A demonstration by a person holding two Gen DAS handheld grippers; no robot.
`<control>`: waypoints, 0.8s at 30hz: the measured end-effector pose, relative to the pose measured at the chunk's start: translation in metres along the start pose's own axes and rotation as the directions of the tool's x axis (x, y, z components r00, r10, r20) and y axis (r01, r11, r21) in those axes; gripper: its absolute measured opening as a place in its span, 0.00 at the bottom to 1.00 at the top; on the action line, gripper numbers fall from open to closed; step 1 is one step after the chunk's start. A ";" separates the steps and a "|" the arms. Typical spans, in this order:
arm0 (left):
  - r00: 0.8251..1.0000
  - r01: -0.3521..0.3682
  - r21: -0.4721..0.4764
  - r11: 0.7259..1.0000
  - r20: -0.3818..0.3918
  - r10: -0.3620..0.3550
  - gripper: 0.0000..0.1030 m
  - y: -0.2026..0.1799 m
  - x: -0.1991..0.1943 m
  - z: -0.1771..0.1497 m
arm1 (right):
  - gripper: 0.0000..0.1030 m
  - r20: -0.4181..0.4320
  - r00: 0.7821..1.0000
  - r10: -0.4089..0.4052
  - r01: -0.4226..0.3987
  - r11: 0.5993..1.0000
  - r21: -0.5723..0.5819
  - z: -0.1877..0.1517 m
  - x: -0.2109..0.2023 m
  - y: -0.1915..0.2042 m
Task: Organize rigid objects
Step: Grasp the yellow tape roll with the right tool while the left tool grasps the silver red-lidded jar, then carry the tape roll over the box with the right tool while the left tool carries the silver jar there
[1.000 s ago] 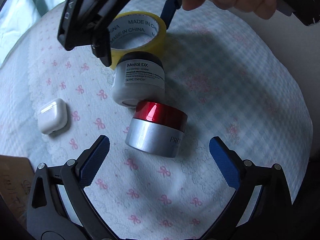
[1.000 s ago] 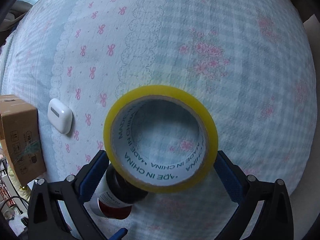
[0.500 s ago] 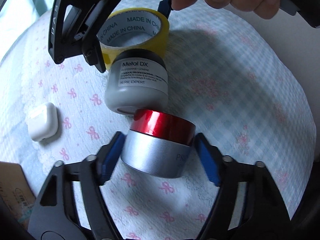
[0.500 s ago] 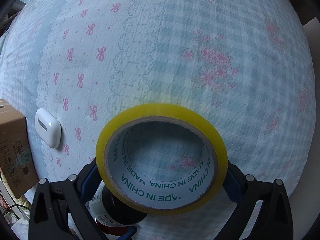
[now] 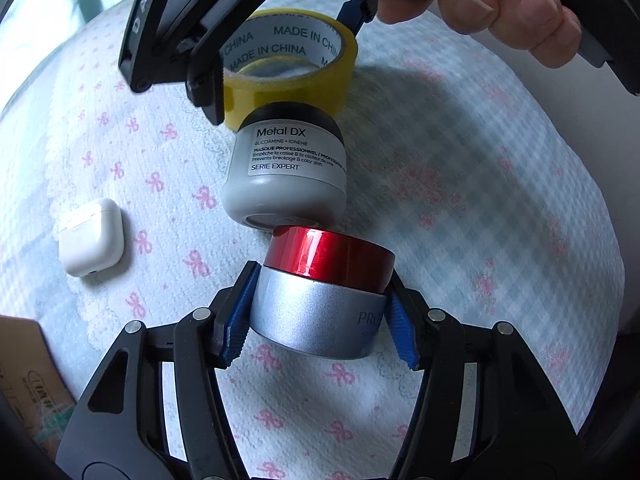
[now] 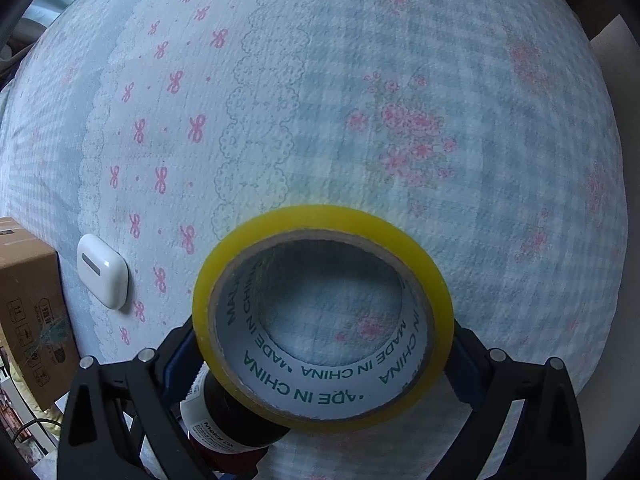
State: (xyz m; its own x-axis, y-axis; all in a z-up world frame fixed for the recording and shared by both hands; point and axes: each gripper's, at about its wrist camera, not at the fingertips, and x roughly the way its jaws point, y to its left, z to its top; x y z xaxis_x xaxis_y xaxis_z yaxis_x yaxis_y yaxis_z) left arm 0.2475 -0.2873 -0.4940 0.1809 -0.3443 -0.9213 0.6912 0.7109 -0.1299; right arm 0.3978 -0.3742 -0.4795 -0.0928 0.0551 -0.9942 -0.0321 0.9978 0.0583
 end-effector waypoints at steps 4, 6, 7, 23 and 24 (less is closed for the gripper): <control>1.000 -0.003 -0.015 1.000 0.004 0.003 0.54 0.005 -0.005 -0.001 | 0.96 0.019 1.000 0.009 -0.010 1.000 0.025 0.003 -0.011 -0.010; 1.000 0.000 -0.031 1.000 0.010 0.001 0.54 0.007 -0.009 -0.001 | 0.96 0.023 1.000 0.013 -0.013 0.999 0.035 0.002 -0.015 -0.015; 1.000 0.001 -0.040 0.999 0.014 0.000 0.54 0.009 -0.012 -0.001 | 0.96 0.026 1.000 0.013 -0.014 0.999 0.038 0.002 -0.017 -0.017; 0.990 -0.015 -0.185 0.983 0.136 0.041 0.54 0.029 -0.152 0.006 | 0.96 0.126 0.992 -0.021 0.022 1.000 -0.010 -0.029 -0.164 -0.009; 0.988 -0.022 -0.197 0.980 0.144 0.051 0.54 0.033 -0.168 0.005 | 0.96 0.135 0.991 -0.019 0.022 0.999 -0.025 -0.035 -0.178 -0.001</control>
State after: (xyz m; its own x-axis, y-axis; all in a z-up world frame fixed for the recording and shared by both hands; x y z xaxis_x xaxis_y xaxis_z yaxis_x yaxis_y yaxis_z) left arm 0.2438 -0.2089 -0.3420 0.3152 -0.3921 -0.8642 0.5357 0.8252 -0.1790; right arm 0.3791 -0.3868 -0.2992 0.0426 0.0410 -0.9982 -0.0589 0.9975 0.0385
